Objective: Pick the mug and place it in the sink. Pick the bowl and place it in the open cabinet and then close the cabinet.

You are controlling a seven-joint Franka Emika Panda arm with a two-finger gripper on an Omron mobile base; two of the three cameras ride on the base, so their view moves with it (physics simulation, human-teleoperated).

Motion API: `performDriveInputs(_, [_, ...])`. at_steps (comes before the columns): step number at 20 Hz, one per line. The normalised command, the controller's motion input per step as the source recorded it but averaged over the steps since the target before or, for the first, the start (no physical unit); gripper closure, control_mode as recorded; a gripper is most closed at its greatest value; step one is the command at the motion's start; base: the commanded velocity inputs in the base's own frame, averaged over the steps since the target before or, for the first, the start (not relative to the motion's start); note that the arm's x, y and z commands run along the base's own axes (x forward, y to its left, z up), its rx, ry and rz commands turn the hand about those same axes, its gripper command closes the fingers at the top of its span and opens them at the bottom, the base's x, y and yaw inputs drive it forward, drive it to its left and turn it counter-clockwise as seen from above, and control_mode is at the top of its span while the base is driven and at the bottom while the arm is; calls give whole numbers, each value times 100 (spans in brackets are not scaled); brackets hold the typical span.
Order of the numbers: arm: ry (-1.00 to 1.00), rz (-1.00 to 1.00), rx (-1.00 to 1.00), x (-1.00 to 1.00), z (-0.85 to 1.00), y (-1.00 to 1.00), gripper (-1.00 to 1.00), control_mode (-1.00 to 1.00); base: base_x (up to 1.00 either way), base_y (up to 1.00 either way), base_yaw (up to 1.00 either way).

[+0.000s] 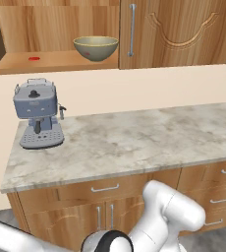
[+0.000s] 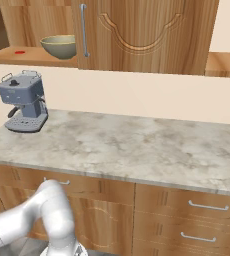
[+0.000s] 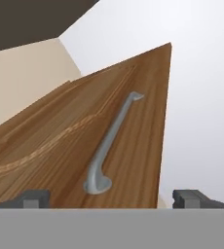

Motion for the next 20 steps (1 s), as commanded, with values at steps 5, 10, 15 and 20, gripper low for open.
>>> performDriveInputs(5, [2,0,10,0,3,0,-100,-100,0,0,0])
performDriveInputs(10, [7,1,23,0,8,0,-100,-100,0,0,0])
performDriveInputs(15, [1,0,16,-5,0,-6,-100,-100,0,0,0])
performDriveInputs(20, [0,0,22,-15,3,-20,-100,-100,0,0,0])
